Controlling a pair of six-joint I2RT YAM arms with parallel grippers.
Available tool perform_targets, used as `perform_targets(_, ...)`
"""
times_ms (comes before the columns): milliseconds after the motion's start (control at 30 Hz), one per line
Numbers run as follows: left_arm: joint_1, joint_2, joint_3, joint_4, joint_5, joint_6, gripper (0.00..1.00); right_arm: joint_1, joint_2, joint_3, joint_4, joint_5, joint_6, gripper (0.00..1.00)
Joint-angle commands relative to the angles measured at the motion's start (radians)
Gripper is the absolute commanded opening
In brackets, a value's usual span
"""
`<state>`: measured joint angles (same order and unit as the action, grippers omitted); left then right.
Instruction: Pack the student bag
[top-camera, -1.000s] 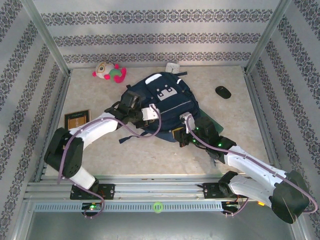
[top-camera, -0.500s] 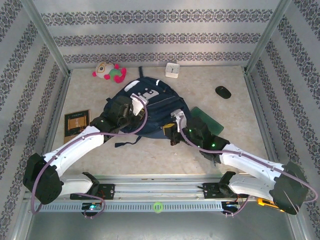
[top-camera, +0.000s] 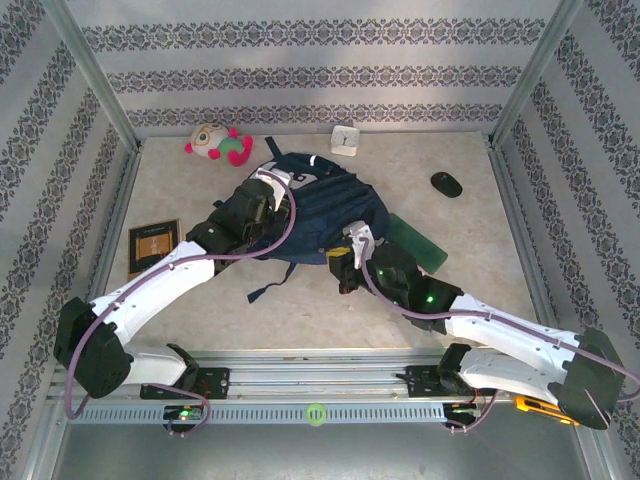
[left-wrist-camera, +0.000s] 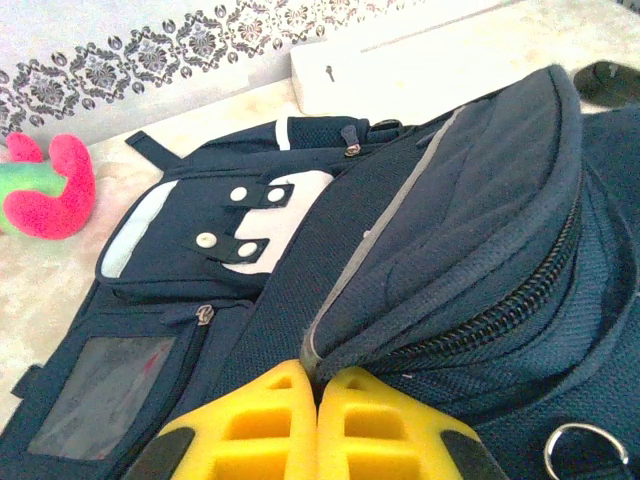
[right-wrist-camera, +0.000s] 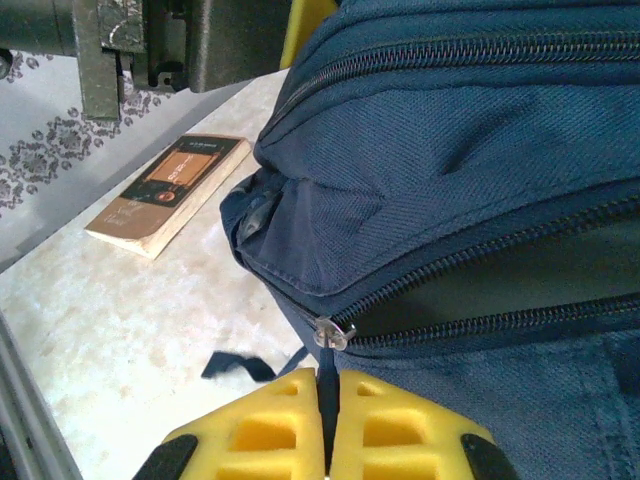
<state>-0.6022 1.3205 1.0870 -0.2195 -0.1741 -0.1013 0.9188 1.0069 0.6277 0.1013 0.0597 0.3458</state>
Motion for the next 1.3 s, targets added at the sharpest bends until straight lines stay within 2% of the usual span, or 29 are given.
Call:
perform_targets(0, -0.013, 0.002, 0.074, 0.074, -0.04, -0.122, 0.0, 0.042, 0.064, 0.053, 0.02, 0.014, 0.034, 0.0)
perform_targets(200, -0.046, 0.055, 0.127, 0.079, -0.061, -0.247, 0.0, 0.164, 0.257, 0.15, 0.135, 0.143, 0.047, 0.0)
perform_targets(367, -0.058, 0.078, 0.164, 0.077, -0.077, -0.314, 0.0, 0.231, 0.381, 0.21, 0.225, 0.327, 0.074, 0.0)
perform_targets(567, -0.058, 0.087, 0.184, 0.078, -0.083, -0.356, 0.0, 0.293, 0.498, 0.214, 0.415, 0.437, 0.092, 0.0)
perform_targets(867, -0.058, 0.099, 0.2, 0.079, -0.07, -0.437, 0.0, 0.363, 0.689, 0.284, 0.591, 0.529, 0.052, 0.0)
perform_targets(1133, -0.057, 0.099, 0.205, 0.083, -0.054, -0.458, 0.0, 0.369, 0.878, 0.443, 0.598, 0.582, 0.029, 0.0)
perform_targets(1267, -0.058, 0.092, 0.187, 0.088, -0.05, -0.466, 0.0, 0.367, 0.951, 0.532, 0.581, 0.569, -0.006, 0.0)
